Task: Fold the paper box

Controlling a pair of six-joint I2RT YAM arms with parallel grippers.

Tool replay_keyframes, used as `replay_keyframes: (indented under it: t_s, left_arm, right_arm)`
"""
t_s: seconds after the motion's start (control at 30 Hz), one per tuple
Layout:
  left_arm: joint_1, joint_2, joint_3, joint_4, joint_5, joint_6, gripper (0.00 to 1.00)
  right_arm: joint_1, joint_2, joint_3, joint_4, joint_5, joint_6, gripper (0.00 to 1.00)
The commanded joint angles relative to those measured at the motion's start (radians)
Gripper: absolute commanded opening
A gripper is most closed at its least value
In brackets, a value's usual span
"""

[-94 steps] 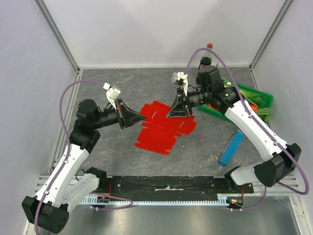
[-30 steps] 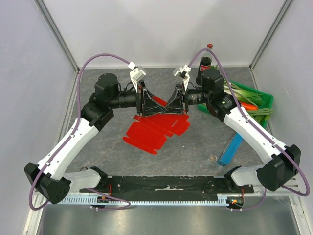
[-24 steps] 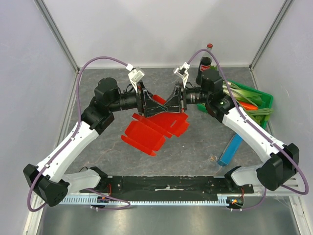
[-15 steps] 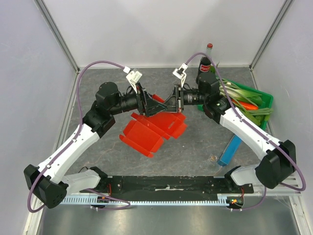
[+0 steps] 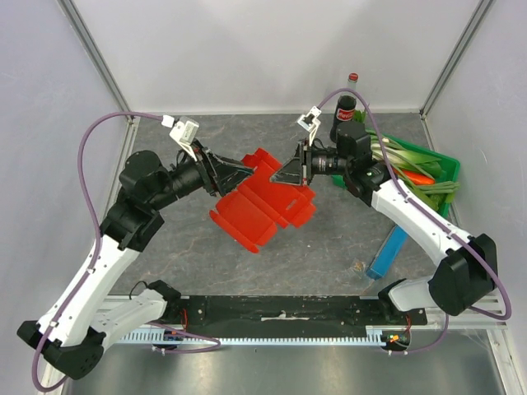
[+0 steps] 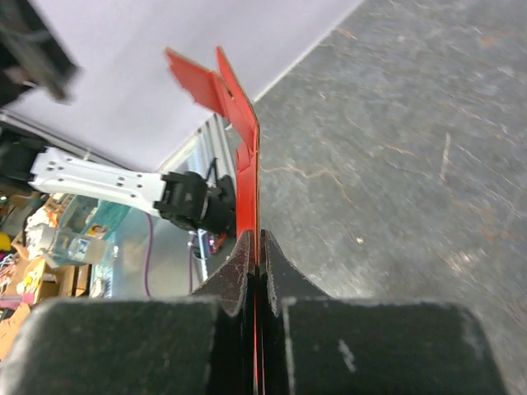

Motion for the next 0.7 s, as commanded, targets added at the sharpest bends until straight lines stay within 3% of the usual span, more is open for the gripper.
replay_keyframes:
  t_s: [0.0,0.07,0.23,0.67]
  left_arm:
    - [0.004,0.056,0.082,-0.021,0.080,0.066,0.52]
    - [0.004,0.088,0.112,-0.030,0.098,0.101,0.45]
    - [-0.002,0.181,0.205,-0.111,0.060,0.204,0.50]
    - [-0.051,0.378,0.348,-0.229,-0.069,0.382,0.46]
  right_arm:
    - [-0.009,0.002,0.064,-0.191,0.087,-0.166,0.00]
    - [-0.009,0.002,0.072,-0.223,0.098,-0.177,0.00]
    - [-0.007,0.011,0.090,-0.240,0.097,-0.175,0.00]
    - [-0.007,0.016,0.112,-0.243,0.075,-0.181,0.00]
